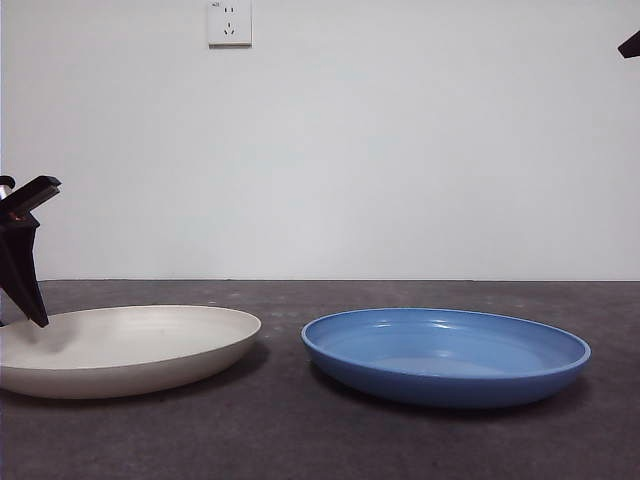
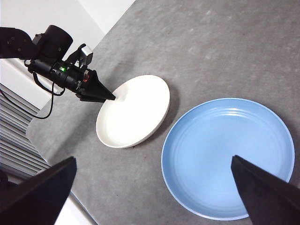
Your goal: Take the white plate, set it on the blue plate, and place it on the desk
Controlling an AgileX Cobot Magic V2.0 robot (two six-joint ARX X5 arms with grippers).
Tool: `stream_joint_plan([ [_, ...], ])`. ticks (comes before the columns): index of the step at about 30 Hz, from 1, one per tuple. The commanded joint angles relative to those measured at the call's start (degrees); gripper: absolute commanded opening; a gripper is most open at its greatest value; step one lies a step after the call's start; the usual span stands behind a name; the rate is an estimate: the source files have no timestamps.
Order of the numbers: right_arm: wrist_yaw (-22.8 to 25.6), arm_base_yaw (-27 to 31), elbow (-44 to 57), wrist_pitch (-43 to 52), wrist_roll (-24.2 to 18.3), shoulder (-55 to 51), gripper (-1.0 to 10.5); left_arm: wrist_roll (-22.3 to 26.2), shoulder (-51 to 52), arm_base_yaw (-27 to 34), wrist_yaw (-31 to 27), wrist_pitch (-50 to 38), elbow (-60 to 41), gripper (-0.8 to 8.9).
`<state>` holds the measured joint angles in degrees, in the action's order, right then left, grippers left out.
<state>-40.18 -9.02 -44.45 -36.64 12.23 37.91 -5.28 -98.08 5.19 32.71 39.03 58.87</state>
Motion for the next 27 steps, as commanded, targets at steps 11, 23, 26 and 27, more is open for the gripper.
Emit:
stream_joint_plan([
  [11,0.11,-0.24,-1.03,1.03,0.17,0.17,6.0,0.33,-1.97,-0.02,-1.11,-1.79,1.11,0.12],
  [23,5.73,-0.22,-3.39,-1.22,0.81,0.13,6.0,0.11,-1.9,-3.85,-1.09,9.2,11.96,0.15],
  [26,7.54,-0.2,-5.92,-4.2,0.35,0.07,6.0,-0.42,-1.9,-7.48,-1.11,11.98,16.02,0.15],
  [27,8.0,-0.17,-6.95,-5.51,-0.13,0.07,6.0,-0.87,-1.9,-8.94,-1.14,12.66,17.33,0.15],
])
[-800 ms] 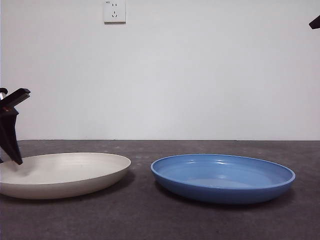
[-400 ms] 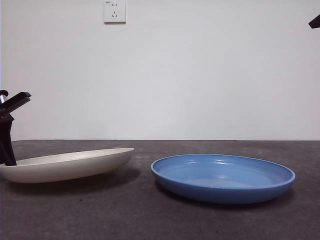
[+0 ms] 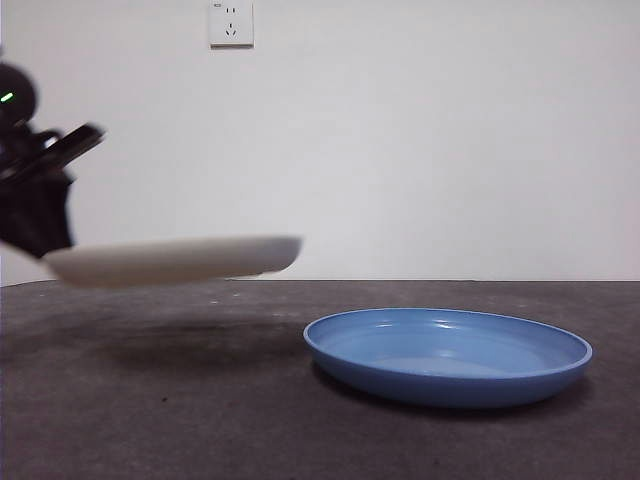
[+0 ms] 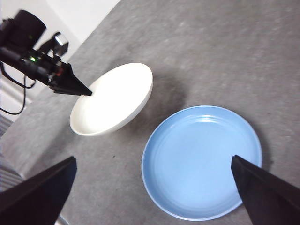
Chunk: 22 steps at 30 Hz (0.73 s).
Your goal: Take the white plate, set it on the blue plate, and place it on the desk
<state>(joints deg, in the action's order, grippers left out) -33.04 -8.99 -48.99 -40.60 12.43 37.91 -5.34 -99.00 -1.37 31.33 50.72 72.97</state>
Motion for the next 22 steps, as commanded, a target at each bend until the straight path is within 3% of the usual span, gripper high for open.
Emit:
stream_joint_plan([
  [1,1.16,-0.2,-3.32,-2.78,-0.98,0.07,6.0,-1.73,-0.98,-3.72,0.15,1.2,4.17,0.15],
  [9,1.62,-0.2,-10.84,-12.41,-5.18,0.07,6.0,-5.92,-1.6,-16.35,-5.18,0.46,10.47,0.15],
  [14,1.84,-0.2,-14.27,-17.94,-7.43,0.04,6.0,-7.54,-5.49,-22.73,-5.44,0.28,14.91,0.15],
  [22,7.04,-0.2,-16.74,-23.76,-9.86,-1.09,6.0,-7.43,-15.1,-29.73,-6.32,0.68,22.82,0.15],
])
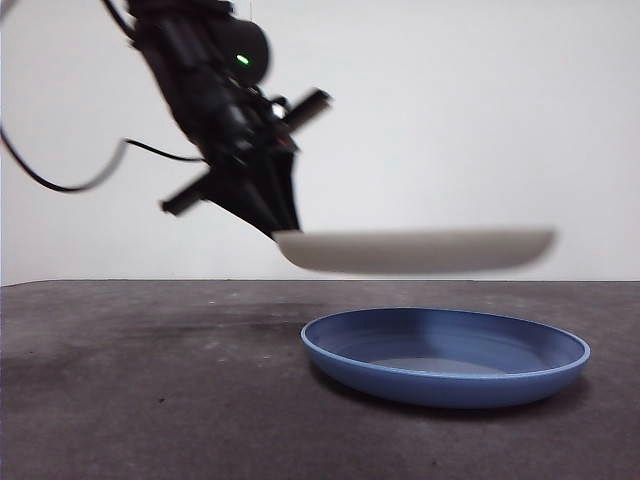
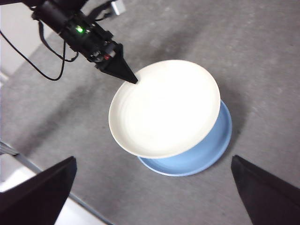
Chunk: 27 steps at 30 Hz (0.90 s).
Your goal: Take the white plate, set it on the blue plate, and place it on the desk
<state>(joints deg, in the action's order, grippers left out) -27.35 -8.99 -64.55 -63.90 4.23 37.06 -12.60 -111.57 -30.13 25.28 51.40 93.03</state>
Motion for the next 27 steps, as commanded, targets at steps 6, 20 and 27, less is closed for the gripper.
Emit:
stream_joint_plan([
  [6,3.82,-0.22,-1.18,-1.4,-1.97,-2.08,6.0,-0.11,-7.26,-1.77,-0.7,-0.2,5.18,0.15],
  [20,3.78,-0.22,-1.18,-1.36,-2.12,-2.47,6.0,1.16,-8.81,-2.14,-1.92,0.5,5.16,0.14],
  [27,3.76,-0.26,-1.18,-1.36,-2.12,-2.47,6.0,1.11,-8.83,-2.97,-1.92,1.01,5.16,0.15],
])
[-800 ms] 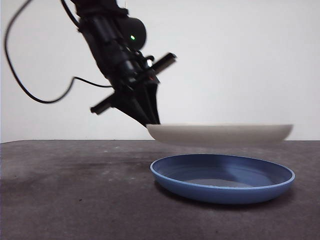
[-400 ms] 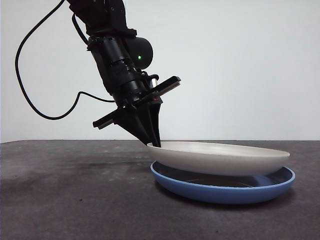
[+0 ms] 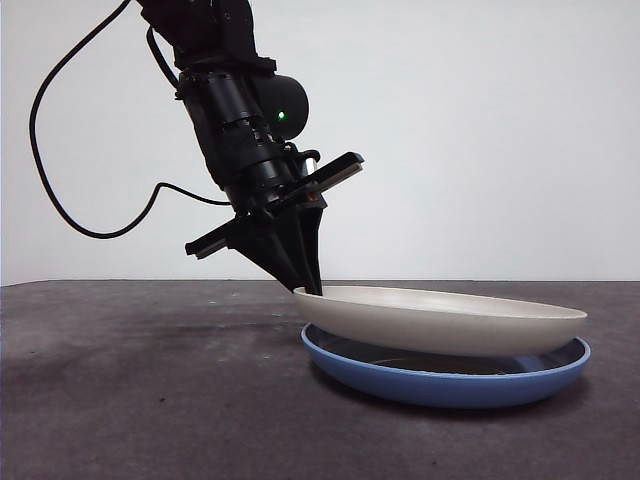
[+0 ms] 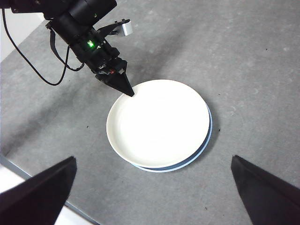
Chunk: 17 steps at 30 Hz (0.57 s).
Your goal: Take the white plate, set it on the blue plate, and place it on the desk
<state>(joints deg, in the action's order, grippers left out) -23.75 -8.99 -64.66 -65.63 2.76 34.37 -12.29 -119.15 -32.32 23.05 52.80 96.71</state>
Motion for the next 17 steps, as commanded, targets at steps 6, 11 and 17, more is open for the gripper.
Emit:
stream_joint_plan([
  [6,-0.22,-0.26,-1.07,0.37,-0.63,0.22,6.0,0.94,-1.31,-1.29,0.09,-0.98,1.49,0.15],
  [11,-0.22,-0.26,-1.07,0.35,-0.61,0.22,6.0,1.05,-1.31,-1.29,-0.17,-1.81,1.49,0.28],
  [17,-0.24,-0.26,-1.07,0.35,-0.63,0.22,6.0,1.68,-1.31,-1.29,-0.17,-2.14,1.49,1.76],
])
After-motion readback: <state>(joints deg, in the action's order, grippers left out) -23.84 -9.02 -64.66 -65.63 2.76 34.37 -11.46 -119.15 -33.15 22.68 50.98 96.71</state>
